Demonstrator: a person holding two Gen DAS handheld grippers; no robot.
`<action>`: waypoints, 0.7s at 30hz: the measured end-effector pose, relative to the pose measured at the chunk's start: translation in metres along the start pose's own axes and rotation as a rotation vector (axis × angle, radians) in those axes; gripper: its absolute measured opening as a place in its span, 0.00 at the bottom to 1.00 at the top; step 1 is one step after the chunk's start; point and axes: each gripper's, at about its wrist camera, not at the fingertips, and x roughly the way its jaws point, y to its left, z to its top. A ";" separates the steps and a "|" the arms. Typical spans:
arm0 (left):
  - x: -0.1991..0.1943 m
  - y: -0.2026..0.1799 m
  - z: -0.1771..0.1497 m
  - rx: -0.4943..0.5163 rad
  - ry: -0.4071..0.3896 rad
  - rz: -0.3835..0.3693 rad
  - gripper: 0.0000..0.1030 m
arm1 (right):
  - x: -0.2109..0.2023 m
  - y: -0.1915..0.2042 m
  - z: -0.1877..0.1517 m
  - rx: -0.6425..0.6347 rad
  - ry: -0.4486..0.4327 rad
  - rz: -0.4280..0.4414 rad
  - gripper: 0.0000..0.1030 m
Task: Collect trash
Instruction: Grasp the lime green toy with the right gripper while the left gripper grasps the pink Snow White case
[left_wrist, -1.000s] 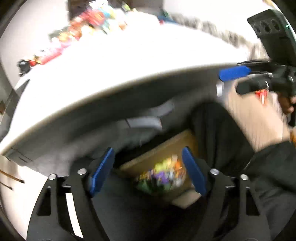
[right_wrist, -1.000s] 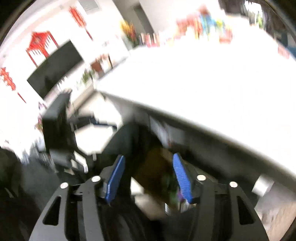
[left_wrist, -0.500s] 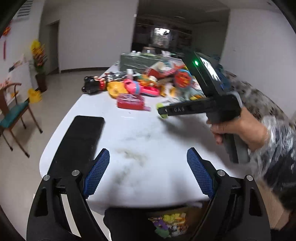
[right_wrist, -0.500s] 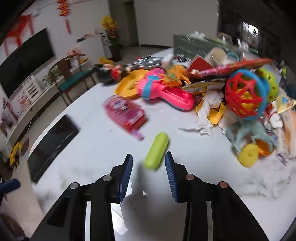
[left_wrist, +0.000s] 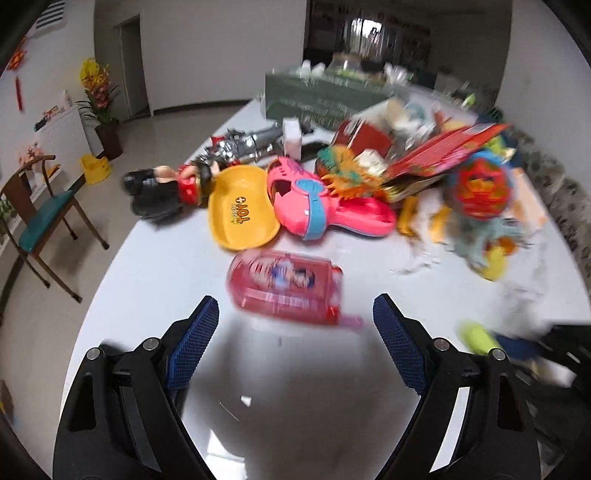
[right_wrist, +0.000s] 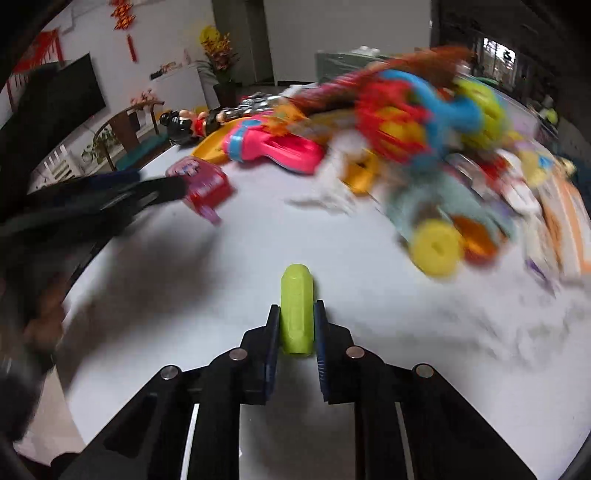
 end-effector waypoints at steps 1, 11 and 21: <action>0.011 -0.002 0.004 0.009 0.022 0.023 0.81 | -0.004 -0.002 -0.004 0.002 0.000 0.000 0.17; 0.031 -0.003 -0.001 -0.017 0.092 0.021 0.76 | -0.015 -0.009 -0.017 -0.025 -0.004 -0.001 0.17; -0.110 -0.047 -0.088 0.122 -0.096 -0.159 0.76 | -0.097 0.025 -0.059 -0.012 -0.132 0.058 0.17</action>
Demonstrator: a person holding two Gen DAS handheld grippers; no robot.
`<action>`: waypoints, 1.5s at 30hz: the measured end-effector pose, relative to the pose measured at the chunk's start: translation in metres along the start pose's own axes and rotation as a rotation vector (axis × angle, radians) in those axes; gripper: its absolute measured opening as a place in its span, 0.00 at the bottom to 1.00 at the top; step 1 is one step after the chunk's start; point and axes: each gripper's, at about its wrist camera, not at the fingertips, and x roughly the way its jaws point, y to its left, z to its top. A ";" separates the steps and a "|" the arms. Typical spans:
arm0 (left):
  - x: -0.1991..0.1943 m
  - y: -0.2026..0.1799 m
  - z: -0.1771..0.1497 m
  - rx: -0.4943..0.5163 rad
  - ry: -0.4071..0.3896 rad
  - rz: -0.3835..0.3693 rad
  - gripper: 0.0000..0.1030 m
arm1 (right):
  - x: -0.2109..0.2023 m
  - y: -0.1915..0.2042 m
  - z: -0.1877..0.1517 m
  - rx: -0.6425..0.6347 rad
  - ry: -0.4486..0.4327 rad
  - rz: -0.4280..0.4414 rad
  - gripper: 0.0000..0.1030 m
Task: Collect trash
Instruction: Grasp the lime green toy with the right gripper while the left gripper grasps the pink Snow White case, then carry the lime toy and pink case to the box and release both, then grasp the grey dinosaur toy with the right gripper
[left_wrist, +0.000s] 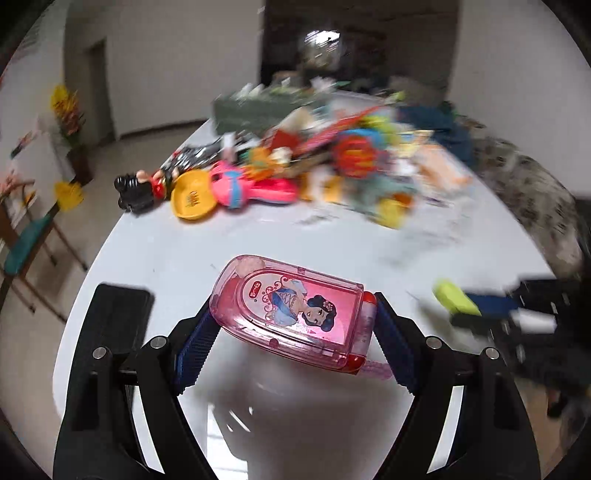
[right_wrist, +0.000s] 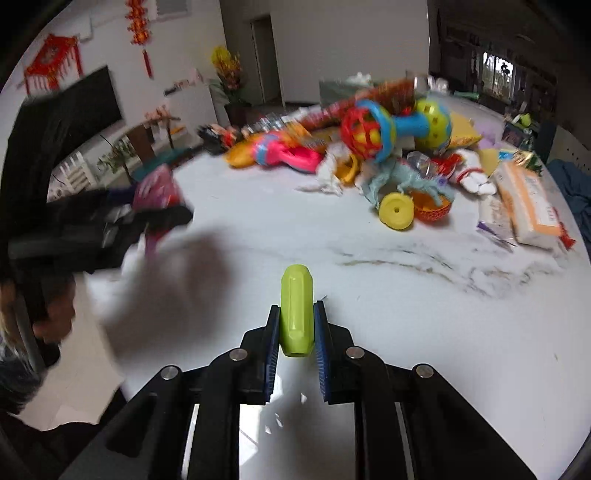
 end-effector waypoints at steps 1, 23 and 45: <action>-0.019 -0.009 -0.012 0.027 -0.016 -0.018 0.76 | -0.013 0.006 -0.006 0.000 -0.015 0.016 0.17; 0.024 -0.070 -0.230 0.386 0.385 -0.107 0.88 | 0.001 0.050 -0.215 0.203 0.267 0.124 0.46; -0.027 -0.029 -0.061 0.121 -0.017 -0.199 0.90 | 0.112 -0.092 0.128 -0.167 0.059 -0.213 0.55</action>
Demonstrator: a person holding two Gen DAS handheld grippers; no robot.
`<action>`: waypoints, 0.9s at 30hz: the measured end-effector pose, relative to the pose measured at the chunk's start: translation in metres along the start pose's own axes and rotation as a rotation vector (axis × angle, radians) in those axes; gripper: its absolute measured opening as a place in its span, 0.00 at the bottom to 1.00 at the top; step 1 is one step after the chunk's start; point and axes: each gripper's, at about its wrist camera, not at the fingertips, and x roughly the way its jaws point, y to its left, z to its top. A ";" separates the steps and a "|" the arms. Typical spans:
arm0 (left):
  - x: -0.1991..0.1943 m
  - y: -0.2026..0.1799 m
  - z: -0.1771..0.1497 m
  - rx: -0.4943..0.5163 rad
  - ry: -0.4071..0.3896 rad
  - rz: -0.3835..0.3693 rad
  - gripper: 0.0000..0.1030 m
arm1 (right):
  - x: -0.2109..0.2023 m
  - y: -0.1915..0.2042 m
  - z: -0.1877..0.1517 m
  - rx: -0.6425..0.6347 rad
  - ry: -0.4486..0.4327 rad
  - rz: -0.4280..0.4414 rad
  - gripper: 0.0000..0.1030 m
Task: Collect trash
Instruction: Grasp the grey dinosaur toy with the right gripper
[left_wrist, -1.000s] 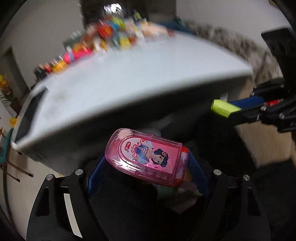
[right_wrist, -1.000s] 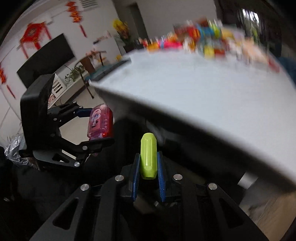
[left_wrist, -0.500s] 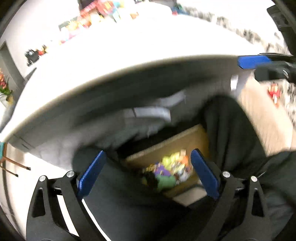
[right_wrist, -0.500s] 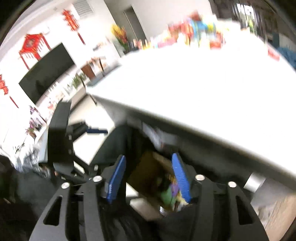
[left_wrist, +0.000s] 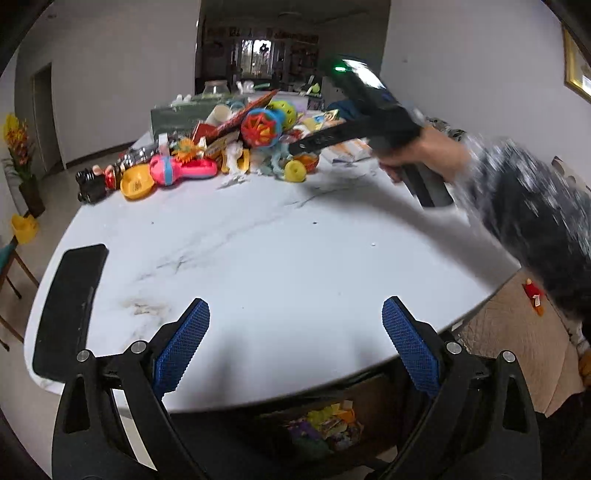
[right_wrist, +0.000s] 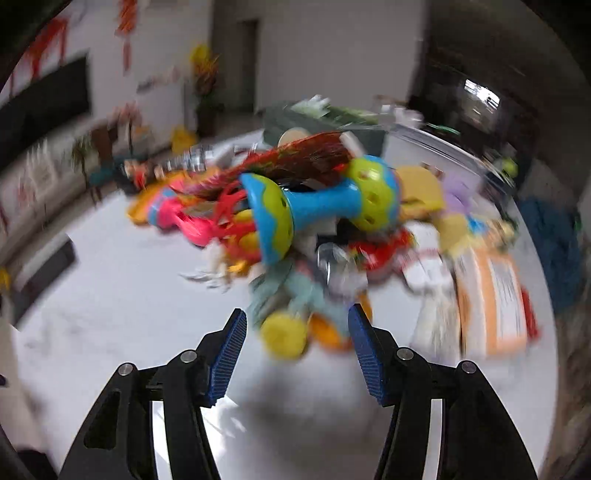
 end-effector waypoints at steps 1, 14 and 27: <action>0.004 0.005 0.001 -0.009 0.008 0.000 0.90 | 0.015 0.000 0.008 -0.040 0.028 0.007 0.56; 0.035 0.023 0.019 -0.061 0.052 -0.014 0.90 | -0.009 0.000 -0.046 0.079 0.063 0.259 0.43; 0.082 0.000 0.085 -0.092 0.029 -0.022 0.90 | -0.102 -0.018 -0.087 0.254 -0.119 0.334 0.31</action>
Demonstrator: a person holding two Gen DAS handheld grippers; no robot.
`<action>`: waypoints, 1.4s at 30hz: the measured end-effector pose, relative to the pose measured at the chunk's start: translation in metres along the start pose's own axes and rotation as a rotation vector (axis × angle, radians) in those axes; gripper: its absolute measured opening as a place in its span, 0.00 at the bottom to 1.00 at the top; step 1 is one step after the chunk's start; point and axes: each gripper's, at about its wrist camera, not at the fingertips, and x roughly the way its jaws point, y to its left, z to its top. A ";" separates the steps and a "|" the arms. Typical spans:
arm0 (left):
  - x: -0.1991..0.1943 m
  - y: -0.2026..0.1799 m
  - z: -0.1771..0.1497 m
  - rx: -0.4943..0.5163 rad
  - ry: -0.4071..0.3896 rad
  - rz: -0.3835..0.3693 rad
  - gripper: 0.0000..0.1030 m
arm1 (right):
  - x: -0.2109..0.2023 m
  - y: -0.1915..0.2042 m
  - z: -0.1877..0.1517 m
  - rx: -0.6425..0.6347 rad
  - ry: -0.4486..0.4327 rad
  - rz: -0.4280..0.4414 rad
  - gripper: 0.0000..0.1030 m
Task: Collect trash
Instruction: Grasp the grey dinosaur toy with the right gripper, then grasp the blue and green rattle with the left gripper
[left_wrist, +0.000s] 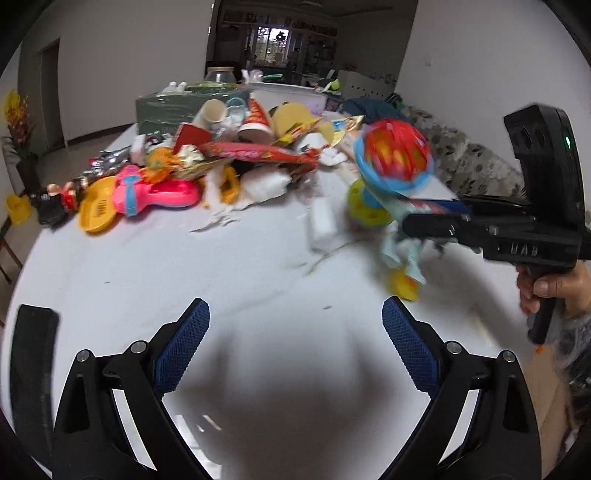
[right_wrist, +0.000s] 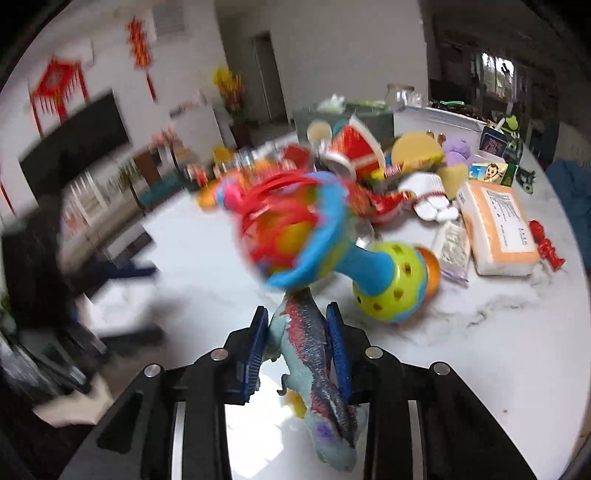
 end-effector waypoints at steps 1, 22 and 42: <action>-0.001 -0.002 0.000 -0.013 -0.005 -0.012 0.90 | 0.001 -0.001 0.008 0.021 -0.019 0.047 0.31; -0.006 -0.011 -0.004 0.218 0.009 0.063 0.90 | -0.089 0.009 -0.094 0.313 -0.219 0.316 0.32; -0.017 -0.017 0.046 0.201 0.031 0.055 0.22 | -0.098 0.008 -0.136 0.333 -0.209 0.179 0.32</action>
